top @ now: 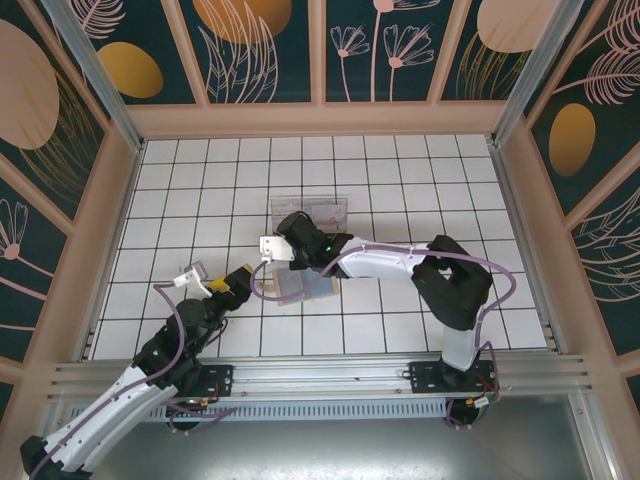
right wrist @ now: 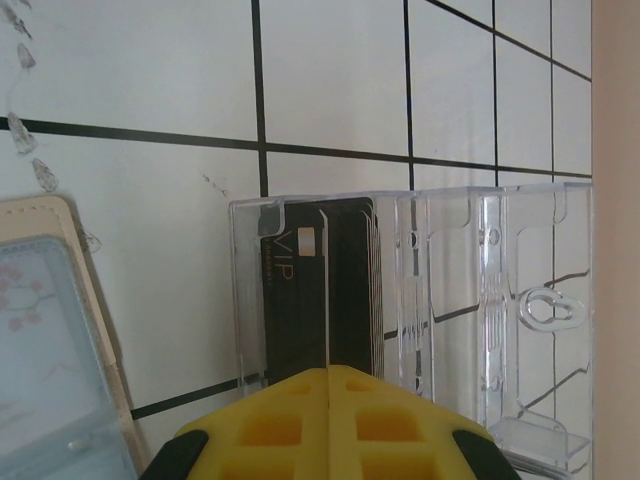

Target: Take the credit cards out of the card holder

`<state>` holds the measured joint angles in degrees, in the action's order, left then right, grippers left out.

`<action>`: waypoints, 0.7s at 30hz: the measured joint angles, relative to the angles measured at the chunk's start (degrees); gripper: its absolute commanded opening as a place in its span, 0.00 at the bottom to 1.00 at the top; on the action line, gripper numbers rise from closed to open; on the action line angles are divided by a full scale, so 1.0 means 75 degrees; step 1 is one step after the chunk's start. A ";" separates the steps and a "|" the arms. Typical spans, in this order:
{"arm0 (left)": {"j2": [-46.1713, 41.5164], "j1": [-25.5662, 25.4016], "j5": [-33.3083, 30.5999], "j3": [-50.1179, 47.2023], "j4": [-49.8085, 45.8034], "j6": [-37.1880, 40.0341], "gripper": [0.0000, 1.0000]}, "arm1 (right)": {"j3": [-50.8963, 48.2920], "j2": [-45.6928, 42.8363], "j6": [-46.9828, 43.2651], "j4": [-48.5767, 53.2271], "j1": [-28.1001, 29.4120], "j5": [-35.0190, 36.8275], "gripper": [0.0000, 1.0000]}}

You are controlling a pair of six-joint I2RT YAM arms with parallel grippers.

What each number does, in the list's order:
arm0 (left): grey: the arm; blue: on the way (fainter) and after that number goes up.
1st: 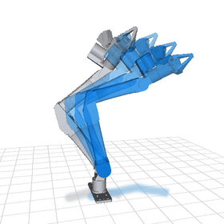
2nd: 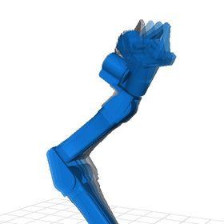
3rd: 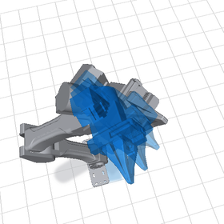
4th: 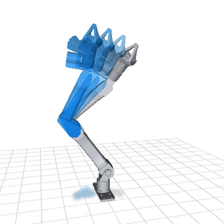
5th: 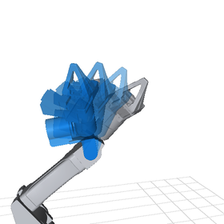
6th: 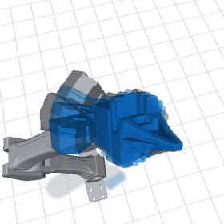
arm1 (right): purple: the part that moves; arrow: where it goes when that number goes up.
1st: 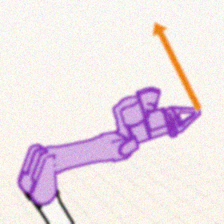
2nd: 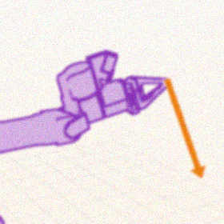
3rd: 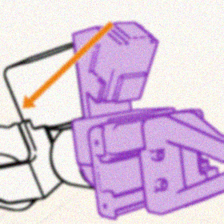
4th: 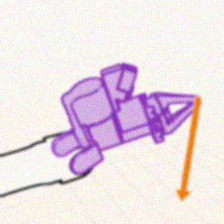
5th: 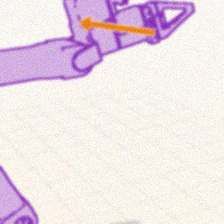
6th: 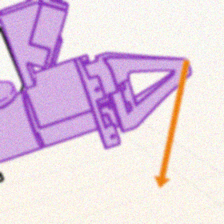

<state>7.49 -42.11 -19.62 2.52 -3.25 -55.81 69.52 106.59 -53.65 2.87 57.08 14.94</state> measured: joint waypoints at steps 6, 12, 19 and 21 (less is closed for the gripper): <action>0.0000 0.0000 0.0000 0.0000 0.0000 0.0000 0.99 | 0.0090 0.0131 0.0055 0.0009 -0.0067 0.0003 0.00; 0.0000 0.0000 0.0003 0.0000 0.0000 0.0000 0.99 | 0.0195 0.0379 0.0224 -0.0003 -0.0070 0.0003 0.00; 0.0000 0.0000 0.0003 0.0000 0.0000 0.0003 0.99 | 0.0315 0.0562 0.0344 -0.0017 -0.0085 0.0038 0.17; 0.0000 0.0000 0.0003 0.0000 0.0000 0.0003 0.99 | 0.0318 0.0562 0.0396 -0.0044 -0.0099 0.0082 0.24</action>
<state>7.49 -42.11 -19.59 2.52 -3.25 -55.79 71.90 110.80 -50.68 2.55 56.34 15.55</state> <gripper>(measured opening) 0.985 0.191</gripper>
